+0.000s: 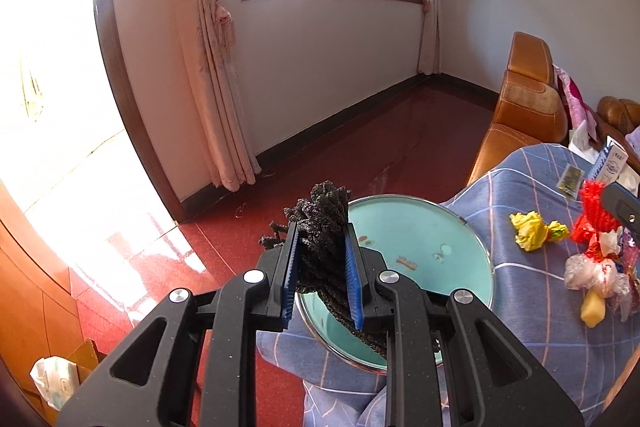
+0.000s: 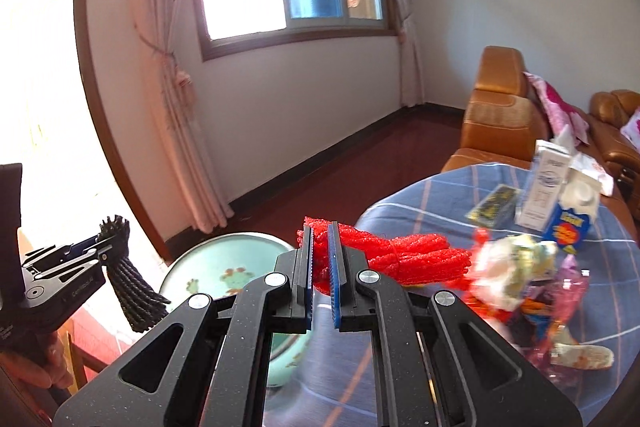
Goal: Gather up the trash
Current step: 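Carry the brush and red strips over the blue bin and open both tools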
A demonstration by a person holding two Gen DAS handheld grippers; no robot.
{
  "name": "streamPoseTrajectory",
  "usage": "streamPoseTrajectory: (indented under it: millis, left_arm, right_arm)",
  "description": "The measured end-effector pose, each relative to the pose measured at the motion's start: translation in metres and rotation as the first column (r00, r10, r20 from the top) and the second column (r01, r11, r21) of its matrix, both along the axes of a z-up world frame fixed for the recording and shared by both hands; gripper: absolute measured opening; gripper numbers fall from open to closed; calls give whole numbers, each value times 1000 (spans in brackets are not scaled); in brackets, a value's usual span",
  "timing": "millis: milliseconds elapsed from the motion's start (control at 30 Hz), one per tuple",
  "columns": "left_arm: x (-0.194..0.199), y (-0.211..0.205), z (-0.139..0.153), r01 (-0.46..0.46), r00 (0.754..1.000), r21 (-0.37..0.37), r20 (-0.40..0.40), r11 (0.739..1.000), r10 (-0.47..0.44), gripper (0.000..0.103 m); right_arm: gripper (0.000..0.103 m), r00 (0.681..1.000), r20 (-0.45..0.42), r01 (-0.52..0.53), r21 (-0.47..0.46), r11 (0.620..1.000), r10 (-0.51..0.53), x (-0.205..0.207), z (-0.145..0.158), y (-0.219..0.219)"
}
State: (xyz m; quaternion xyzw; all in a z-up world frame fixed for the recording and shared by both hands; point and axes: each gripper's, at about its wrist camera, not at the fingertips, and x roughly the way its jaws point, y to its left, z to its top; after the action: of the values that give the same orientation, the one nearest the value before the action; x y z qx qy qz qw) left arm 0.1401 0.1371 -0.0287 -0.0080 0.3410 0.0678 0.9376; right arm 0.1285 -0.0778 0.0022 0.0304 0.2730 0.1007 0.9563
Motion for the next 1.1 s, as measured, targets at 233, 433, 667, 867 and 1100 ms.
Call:
streamPoseTrajectory:
  millis: [233, 433, 667, 867, 1100]
  left_arm:
    - [17, 8, -26, 2, 999, -36, -52, 999, -4, 21]
    - [34, 6, -51, 26, 994, -46, -105, 999, -31, 21]
    - [47, 8, -76, 44, 984, -43, -173, 998, -51, 21]
    - [54, 5, -94, 58, 973, -34, -224, 998, -64, 26]
    - [48, 6, -86, 50, 980, -14, -193, 999, -52, 58]
  right_arm:
    - [8, 997, -51, -59, -46, 997, 57, 22, -24, 41]
    - [8, 987, -124, -107, -59, 993, 99, 43, -51, 64]
    - [8, 968, -208, -154, -47, 987, 141, 65, -79, 80]
    - [14, 938, -292, -192, 19, 981, 189, 82, -98, 85]
    - [40, 942, -283, -171, 55, 984, 180, 79, -86, 72]
